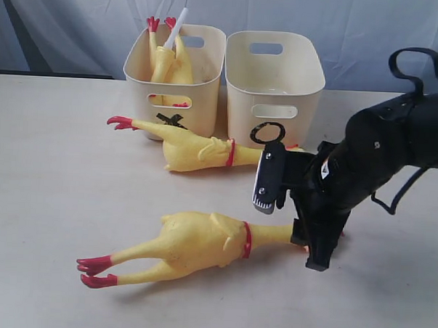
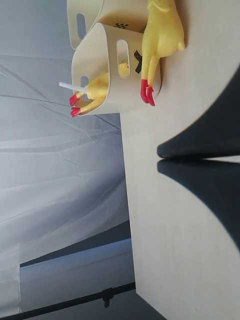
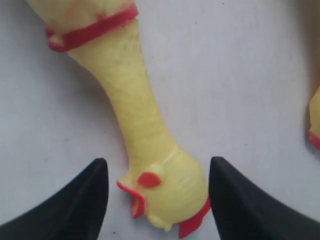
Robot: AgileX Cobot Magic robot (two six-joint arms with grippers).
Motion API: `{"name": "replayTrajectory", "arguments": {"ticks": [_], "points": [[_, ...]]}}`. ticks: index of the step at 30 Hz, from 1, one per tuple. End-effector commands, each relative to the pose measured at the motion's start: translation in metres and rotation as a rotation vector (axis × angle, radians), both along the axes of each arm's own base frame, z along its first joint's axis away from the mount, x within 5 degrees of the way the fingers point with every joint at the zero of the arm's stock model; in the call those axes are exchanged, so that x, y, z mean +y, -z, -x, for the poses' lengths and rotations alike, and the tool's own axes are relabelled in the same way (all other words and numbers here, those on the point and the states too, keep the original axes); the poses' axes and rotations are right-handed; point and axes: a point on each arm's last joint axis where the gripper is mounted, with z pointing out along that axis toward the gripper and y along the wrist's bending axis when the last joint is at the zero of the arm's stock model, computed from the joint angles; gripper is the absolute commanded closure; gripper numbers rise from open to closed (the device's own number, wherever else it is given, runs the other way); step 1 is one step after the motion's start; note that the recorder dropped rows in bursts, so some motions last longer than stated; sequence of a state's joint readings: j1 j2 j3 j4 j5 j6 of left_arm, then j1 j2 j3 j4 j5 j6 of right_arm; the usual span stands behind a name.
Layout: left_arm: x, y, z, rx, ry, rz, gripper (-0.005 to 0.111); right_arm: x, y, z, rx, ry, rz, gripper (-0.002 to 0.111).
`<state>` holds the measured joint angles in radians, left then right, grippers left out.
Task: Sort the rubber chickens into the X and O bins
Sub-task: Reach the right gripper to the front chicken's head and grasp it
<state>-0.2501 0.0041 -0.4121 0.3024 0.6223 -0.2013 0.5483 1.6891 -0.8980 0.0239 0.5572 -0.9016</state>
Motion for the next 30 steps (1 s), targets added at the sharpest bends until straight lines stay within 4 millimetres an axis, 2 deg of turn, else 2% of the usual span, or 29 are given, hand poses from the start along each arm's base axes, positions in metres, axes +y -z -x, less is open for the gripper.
{"name": "replayTrajectory", "arguments": {"ticks": [1, 8, 16, 30], "points": [[-0.001, 0.001, 0.0, -0.004, 0.008, 0.018, 0.107, 0.004, 0.011, -0.008, 0.001, -0.029, 0.027, 0.052], [-0.001, 0.001, 0.0, 0.0, 0.008, 0.019, 0.107, 0.007, 0.025, -0.013, -0.003, -0.069, 0.039, 0.052], [-0.001, 0.001, 0.0, 0.0, 0.008, 0.019, 0.107, 0.01, 0.038, -0.018, -0.025, -0.103, 0.039, 0.071], [-0.001, 0.002, 0.0, 0.002, 0.008, 0.021, 0.107, 0.009, 0.052, -0.016, 0.034, -0.098, 0.065, 0.071]]}}
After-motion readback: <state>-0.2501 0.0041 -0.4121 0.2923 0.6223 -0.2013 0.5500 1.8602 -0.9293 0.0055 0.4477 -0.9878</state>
